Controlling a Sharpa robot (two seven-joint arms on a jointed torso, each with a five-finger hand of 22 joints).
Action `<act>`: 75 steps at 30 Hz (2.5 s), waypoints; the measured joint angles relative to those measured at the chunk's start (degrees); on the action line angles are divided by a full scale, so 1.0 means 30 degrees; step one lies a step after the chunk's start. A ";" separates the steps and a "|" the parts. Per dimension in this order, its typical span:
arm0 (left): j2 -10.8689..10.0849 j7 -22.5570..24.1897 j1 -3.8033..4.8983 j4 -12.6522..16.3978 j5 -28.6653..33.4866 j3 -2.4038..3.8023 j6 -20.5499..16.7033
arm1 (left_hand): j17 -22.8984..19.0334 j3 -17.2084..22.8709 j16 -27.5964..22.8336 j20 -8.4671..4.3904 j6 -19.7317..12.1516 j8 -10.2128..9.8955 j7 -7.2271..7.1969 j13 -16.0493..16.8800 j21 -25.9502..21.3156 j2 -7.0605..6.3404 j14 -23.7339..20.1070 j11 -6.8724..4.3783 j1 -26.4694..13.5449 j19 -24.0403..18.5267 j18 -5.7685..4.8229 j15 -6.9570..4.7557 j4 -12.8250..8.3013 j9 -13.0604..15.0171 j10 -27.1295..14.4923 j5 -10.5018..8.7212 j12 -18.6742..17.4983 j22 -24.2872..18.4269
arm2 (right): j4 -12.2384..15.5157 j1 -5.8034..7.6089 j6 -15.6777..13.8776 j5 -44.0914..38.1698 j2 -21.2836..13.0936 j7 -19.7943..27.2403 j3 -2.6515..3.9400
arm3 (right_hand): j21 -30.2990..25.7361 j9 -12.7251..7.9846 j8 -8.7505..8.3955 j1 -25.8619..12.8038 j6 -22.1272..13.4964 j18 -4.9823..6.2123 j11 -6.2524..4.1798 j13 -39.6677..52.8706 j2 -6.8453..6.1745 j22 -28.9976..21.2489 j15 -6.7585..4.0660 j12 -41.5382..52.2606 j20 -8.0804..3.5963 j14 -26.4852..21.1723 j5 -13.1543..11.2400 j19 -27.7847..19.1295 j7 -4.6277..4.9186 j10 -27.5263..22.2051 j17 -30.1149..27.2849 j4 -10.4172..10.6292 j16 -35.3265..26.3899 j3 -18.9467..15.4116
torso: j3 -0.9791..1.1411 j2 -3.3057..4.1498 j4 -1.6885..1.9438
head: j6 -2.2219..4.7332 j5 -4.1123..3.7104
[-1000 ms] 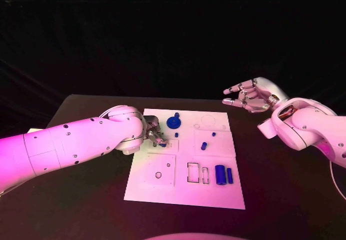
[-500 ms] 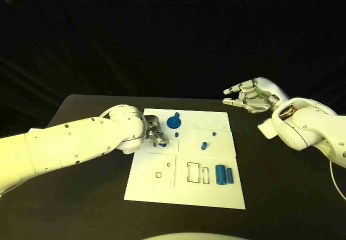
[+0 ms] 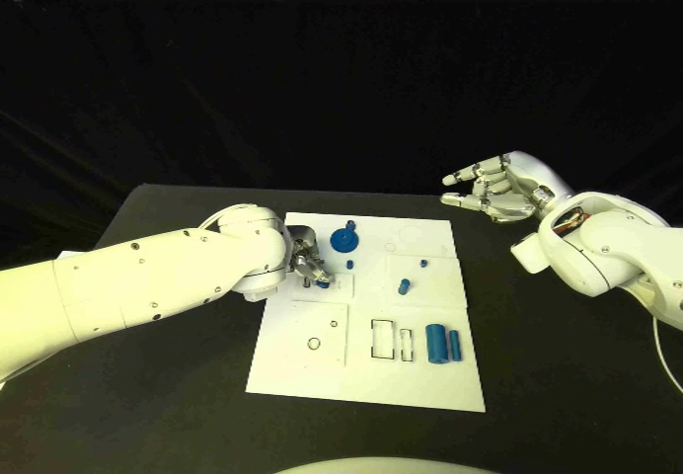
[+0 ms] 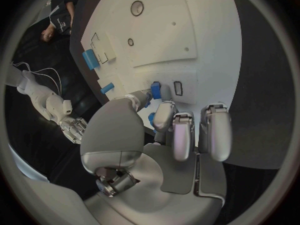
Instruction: Assemble the parts on the task board
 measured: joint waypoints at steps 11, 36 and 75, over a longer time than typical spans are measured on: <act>0.0217 -0.0024 0.0018 -0.0238 -0.0128 0.0008 0.0248 | -0.0003 -0.0446 0.0000 -0.0068 0.0237 0.0004 -0.0037 0.0220 0.0221 0.0409 0.0060 -0.0041 -0.0659 -0.0069 -0.0003 -0.0060 -0.0017 0.0107 0.0102 -0.0011 0.0184 -0.0003 | 0.0113 0.0000 0.0013 0.0007 -0.0047 0.0000 0.0000 | 0.0000 0.0000 0.0000 -0.0002 0.0000 -0.0001 0.0000 -0.0009 0.0002 -0.0006 0.0000 0.0000 0.0000 0.0000 0.0000 0.0000 0.0000 0.0000 0.0005 -0.0002 0.0000 -0.0009 | 0.0007 0.0000 0.0000 | -0.0027 0.0024; 0.0563 -0.0052 -0.0006 -0.0753 -0.0188 -0.0017 0.0601 | -0.0008 -0.3662 0.0000 -0.0135 0.1092 -0.0003 -0.0411 0.0599 0.0443 0.0497 -0.0009 -0.0117 -0.3117 -0.0001 -0.0304 -0.0128 0.1920 0.0277 0.0451 -0.0053 0.0572 -0.0006 | 0.0291 0.0000 0.0030 0.0010 -0.0132 -0.0006 0.0000 | -0.0073 0.0000 0.0000 -0.0104 0.0000 -0.0001 0.0000 -0.0149 0.0103 -0.0100 0.0000 -0.0122 0.0000 0.0001 -0.0001 0.0000 0.0000 0.0000 0.0000 0.0029 -0.0073 -0.0133 | 0.0002 0.0000 0.0002 | -0.0086 -0.0048; 0.1053 0.0146 0.2371 -0.4477 0.1792 0.1222 0.1977 | -0.0014 -1.0538 0.0000 0.0587 -0.0856 -0.3552 0.1057 -0.2577 -0.0889 0.2494 0.0030 0.1062 -0.1006 -0.0038 -0.0304 0.0730 0.2859 -0.2762 -0.1628 -0.2133 -0.1963 -0.0010 | -0.0372 -0.0151 0.0078 -0.0040 0.0320 -0.0001 -0.0046 | -0.0139 0.0000 0.0000 -0.0203 0.0000 0.0000 0.0000 -0.0194 0.0203 -0.0178 0.0000 -0.0198 0.0000 0.0000 -0.0002 0.0000 0.0000 0.0000 -0.0007 0.0162 -0.0073 -0.0371 | -0.0011 0.0020 0.0035 | 0.0264 0.0152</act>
